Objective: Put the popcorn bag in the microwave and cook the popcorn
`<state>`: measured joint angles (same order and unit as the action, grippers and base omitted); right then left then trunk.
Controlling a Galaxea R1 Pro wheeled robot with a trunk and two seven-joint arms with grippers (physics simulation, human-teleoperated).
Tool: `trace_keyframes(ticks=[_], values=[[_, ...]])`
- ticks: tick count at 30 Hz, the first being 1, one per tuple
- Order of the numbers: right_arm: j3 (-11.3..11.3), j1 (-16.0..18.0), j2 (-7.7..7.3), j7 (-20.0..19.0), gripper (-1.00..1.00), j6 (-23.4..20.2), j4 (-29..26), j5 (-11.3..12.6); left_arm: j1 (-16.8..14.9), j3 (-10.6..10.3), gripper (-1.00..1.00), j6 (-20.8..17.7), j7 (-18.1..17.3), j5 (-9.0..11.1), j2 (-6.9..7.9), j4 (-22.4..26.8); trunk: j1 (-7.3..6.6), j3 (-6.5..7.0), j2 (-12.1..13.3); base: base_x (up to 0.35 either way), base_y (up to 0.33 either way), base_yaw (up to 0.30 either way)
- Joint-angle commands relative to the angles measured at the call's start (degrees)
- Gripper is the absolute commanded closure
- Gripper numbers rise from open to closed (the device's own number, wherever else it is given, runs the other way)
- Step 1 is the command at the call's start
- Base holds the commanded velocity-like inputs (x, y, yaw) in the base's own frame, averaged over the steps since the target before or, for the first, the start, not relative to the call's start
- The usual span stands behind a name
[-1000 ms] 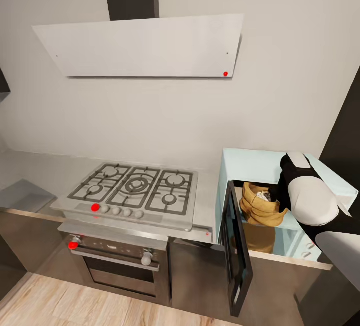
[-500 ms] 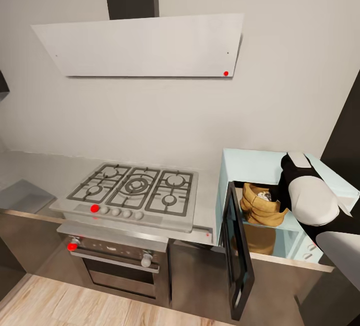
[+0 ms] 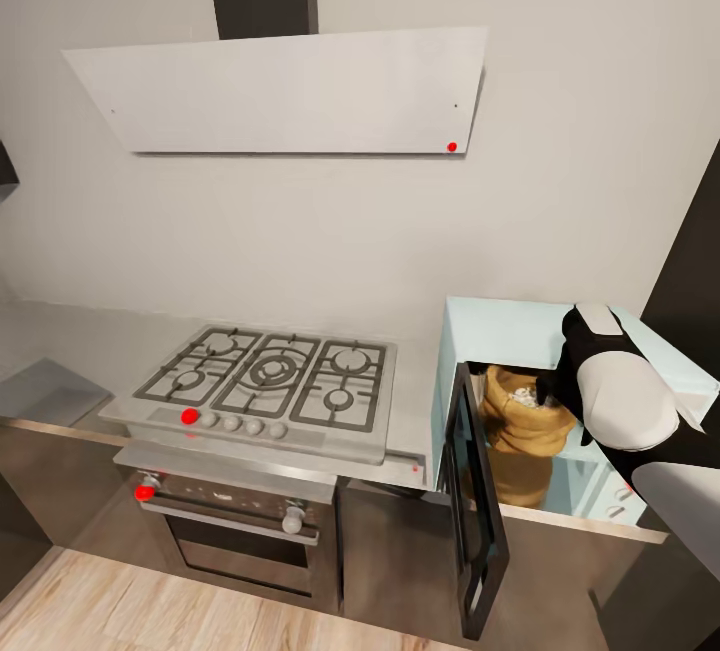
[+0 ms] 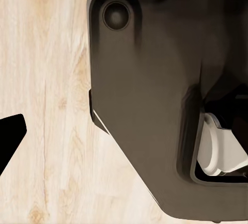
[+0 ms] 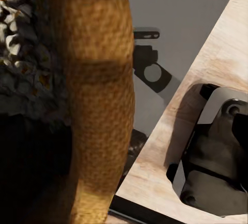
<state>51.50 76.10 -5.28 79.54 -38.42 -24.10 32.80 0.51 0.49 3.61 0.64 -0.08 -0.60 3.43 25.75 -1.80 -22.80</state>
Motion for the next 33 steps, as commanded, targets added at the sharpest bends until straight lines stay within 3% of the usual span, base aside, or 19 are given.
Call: trace_keyframes(ticks=[1,17,24,33], values=[[0.1,0.1,0.00,0.3,-1.00,-0.6,-0.1,0.2,0.0,0.0,-1.00,0.1,0.1,0.0,-0.01,0.1,0.04,-0.12,-0.1,0.000,0.000,0.000],[0.2,0.0,0.00,0.1,-1.00,-0.6,-0.1,0.2,0.0,0.0,-1.00,0.1,0.1,0.0,-0.10,0.1,0.04,-0.11,-0.1,0.000,0.000,0.000],[-0.2,0.0,0.00,-5.9,-1.00,-0.6,-0.1,0.2,0.0,0.0,-1.00,0.1,0.1,0.0,-0.10,0.1,0.04,0.03,-0.1,0.000,0.000,0.000],[-0.3,0.0,0.07,-6.4,-1.00,-0.6,-0.1,0.2,0.0,0.0,-1.00,0.1,0.1,0.0,-0.03,0.1,0.04,0.04,-0.1,-0.009,0.000,0.000]])
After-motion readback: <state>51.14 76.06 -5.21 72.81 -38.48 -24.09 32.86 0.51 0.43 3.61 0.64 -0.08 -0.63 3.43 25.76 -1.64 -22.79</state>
